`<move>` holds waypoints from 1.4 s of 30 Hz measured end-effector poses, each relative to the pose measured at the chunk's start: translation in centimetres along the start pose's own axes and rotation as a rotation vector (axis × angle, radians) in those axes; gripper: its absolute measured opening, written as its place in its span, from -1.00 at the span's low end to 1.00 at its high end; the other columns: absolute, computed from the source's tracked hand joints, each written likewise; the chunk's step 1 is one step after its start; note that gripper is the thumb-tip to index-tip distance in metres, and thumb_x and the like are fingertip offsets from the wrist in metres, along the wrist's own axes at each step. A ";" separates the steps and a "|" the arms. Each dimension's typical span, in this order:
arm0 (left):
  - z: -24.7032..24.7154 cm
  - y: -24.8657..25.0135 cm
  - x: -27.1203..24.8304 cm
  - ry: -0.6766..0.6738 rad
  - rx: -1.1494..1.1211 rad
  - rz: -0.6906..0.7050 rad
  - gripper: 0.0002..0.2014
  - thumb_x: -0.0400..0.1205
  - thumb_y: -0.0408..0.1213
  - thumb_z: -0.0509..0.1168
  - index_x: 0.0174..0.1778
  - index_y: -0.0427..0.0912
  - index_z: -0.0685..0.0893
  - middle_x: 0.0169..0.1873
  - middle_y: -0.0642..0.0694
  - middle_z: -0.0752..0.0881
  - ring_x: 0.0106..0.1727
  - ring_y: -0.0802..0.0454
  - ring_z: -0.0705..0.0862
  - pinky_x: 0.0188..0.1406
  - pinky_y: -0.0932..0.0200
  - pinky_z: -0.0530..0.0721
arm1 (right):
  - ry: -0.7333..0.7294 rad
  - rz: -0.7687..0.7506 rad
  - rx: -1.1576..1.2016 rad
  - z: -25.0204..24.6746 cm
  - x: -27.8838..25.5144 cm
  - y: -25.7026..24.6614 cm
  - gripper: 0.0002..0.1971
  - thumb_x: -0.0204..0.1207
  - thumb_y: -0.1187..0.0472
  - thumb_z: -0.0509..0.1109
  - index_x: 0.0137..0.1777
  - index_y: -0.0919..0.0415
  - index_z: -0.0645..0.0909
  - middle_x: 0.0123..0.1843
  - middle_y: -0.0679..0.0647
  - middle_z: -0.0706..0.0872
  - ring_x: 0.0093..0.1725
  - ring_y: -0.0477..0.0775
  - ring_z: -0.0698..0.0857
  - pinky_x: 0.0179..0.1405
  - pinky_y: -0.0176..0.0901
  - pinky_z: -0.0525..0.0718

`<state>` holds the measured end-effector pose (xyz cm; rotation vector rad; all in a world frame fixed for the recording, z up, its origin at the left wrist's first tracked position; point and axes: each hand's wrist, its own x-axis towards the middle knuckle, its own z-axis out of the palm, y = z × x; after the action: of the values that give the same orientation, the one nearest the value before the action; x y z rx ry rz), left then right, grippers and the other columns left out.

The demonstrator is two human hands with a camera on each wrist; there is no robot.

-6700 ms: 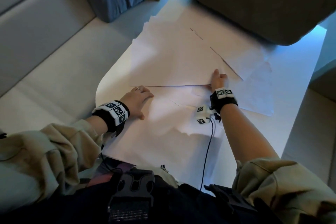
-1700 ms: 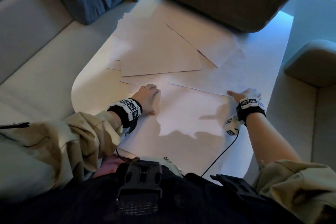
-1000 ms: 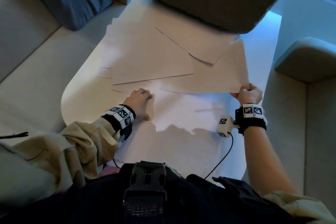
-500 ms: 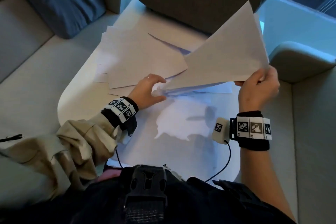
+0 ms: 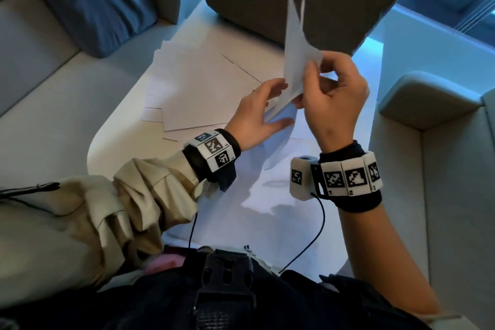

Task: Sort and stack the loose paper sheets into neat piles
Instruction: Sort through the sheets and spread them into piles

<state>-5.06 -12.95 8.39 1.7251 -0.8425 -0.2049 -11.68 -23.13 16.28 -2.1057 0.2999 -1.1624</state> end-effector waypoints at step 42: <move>-16.8 -4.9 0.3 0.651 0.177 -0.268 -0.74 0.60 -0.17 0.37 0.09 -0.27 0.71 -0.14 -0.29 0.76 -0.10 -0.23 0.75 -0.19 -0.15 0.77 | -0.784 1.016 -0.957 13.1 -2.5 18.6 0.32 0.00 -0.28 0.68 0.58 0.34 -0.01 0.39 0.36 0.34 0.36 0.33 0.44 0.25 0.16 0.54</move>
<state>6.25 0.30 9.67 1.9024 -0.1533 0.2548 -0.11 -29.30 -2.50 -2.3745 1.5023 0.5276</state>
